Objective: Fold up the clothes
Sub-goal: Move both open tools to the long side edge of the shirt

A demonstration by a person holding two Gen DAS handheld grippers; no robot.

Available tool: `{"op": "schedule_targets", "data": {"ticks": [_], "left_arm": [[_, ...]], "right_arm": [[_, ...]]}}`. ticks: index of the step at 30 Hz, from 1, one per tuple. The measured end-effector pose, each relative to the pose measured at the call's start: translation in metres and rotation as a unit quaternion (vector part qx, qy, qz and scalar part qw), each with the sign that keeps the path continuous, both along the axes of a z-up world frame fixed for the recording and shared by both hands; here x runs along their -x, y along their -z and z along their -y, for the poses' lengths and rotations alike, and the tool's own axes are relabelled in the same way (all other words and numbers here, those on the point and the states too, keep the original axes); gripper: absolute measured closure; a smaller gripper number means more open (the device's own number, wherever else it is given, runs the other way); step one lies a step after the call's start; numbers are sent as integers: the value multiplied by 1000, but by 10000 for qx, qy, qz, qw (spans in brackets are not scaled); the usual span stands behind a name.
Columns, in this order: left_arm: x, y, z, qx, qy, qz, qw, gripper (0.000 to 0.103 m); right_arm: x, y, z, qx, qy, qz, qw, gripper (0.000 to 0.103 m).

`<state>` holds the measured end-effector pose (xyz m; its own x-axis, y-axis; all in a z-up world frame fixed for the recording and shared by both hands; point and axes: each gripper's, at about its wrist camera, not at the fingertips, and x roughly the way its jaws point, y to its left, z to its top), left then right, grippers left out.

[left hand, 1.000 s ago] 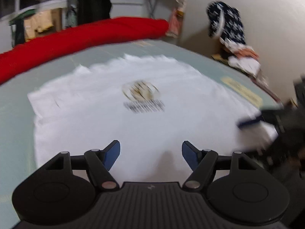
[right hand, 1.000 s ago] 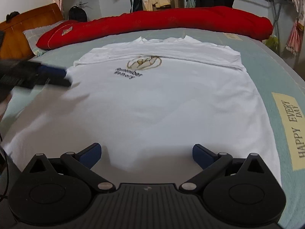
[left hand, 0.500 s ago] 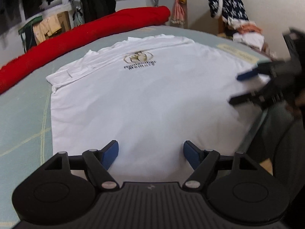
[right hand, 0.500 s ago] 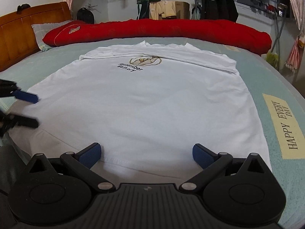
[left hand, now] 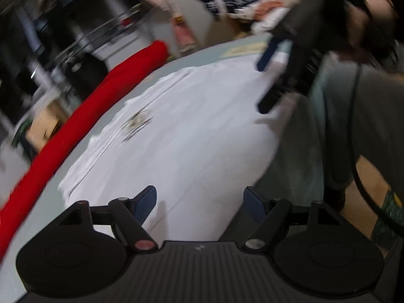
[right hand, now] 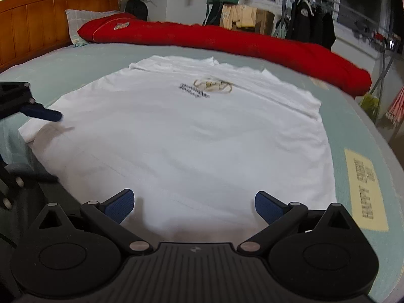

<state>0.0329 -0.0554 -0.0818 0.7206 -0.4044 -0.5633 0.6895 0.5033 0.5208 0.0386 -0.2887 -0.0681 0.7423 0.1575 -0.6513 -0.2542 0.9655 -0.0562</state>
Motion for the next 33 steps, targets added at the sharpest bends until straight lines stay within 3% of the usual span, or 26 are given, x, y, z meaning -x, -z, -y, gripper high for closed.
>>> {"op": "schedule_targets", "data": {"ticks": [3, 8, 14, 19, 22, 24, 28, 33], "left_arm": [[6, 17, 16, -496, 368, 388, 9973, 27], [0, 29, 28, -924, 406, 1069, 9891, 25], [3, 3, 24, -556, 312, 1120, 9917, 25], [-1, -10, 24, -412, 237, 1210, 9915, 25], [-6, -16, 25, -328, 185, 1198, 9921, 25], [-8, -18, 26, -301, 165, 1186, 9923, 25], [-7, -16, 24, -284, 140, 1065, 9938, 25], [-2, -5, 27, -354, 194, 872, 9954, 25]], "right_arm": [[6, 0, 4, -41, 36, -36, 10000, 0], [16, -5, 9, 90, 157, 0, 9998, 0], [31, -20, 11, 182, 48, 334, 9993, 0], [39, -27, -2, 178, -640, 531, 9964, 0], [38, -20, -23, 518, -1122, 570, 9907, 0], [33, -8, -42, 1023, -1299, 613, 9843, 0], [16, 25, -70, 2137, -1083, 844, 9672, 0], [17, 22, -76, 2330, -842, 1356, 9593, 0]]}}
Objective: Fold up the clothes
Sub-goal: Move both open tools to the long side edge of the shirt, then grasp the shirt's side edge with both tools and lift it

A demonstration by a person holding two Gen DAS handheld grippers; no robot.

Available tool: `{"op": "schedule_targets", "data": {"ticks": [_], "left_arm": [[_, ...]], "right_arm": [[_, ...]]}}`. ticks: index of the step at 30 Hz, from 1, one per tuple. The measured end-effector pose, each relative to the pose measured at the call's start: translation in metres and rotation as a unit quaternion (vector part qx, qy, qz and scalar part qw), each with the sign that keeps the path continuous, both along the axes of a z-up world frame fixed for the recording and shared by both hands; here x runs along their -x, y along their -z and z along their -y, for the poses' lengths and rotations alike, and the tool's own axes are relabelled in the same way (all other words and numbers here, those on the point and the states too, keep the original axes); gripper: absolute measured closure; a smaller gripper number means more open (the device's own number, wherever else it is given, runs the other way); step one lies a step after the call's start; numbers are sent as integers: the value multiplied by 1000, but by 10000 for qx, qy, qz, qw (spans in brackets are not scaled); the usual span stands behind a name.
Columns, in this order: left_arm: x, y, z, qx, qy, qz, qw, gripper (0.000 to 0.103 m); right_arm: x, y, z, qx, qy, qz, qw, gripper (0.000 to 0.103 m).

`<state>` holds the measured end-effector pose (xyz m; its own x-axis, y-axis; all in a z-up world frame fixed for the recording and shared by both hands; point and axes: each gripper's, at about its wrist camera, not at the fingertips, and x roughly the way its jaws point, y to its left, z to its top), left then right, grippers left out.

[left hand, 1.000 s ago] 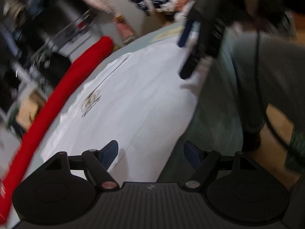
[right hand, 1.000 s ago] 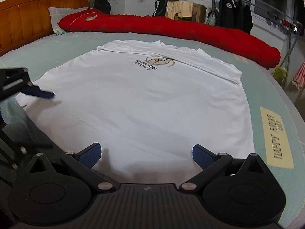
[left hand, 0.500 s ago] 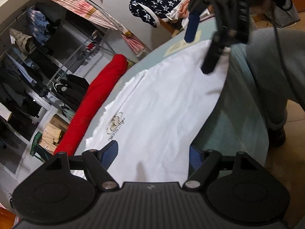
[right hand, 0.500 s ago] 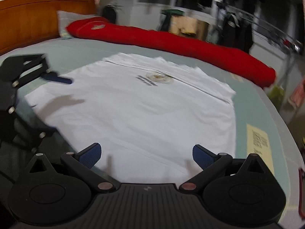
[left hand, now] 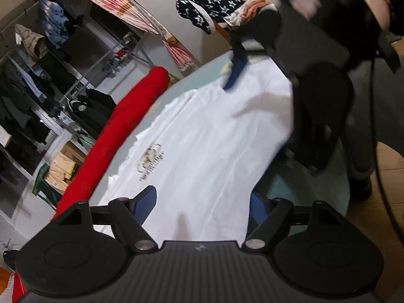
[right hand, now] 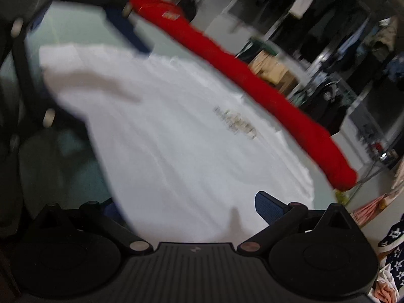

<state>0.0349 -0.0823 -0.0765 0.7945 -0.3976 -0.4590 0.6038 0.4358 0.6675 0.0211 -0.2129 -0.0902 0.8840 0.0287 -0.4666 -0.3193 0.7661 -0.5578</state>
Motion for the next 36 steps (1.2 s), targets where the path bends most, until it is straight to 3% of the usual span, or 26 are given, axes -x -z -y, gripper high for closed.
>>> {"op": "schedule_targets", "data": {"ticks": [3, 10, 18, 27, 36], "left_arm": [[-2, 9, 11, -56, 46, 42, 10000, 25], [-10, 21, 21, -241, -110, 434, 9987, 25], [-1, 28, -18, -735, -437, 871, 9925, 25], [-2, 25, -15, -918, -469, 978, 9899, 25], [-8, 29, -12, -980, -346, 975, 9898, 25]], "right_arm": [[2, -10, 3, -75, 87, 306, 9995, 0], [-7, -15, 11, -160, 107, 321, 9993, 0], [2, 15, 34, 771, 379, 425, 9954, 0], [2, 16, 60, 1092, 656, 407, 9910, 0], [-7, 31, 36, 1877, 247, 559, 9803, 0]]}}
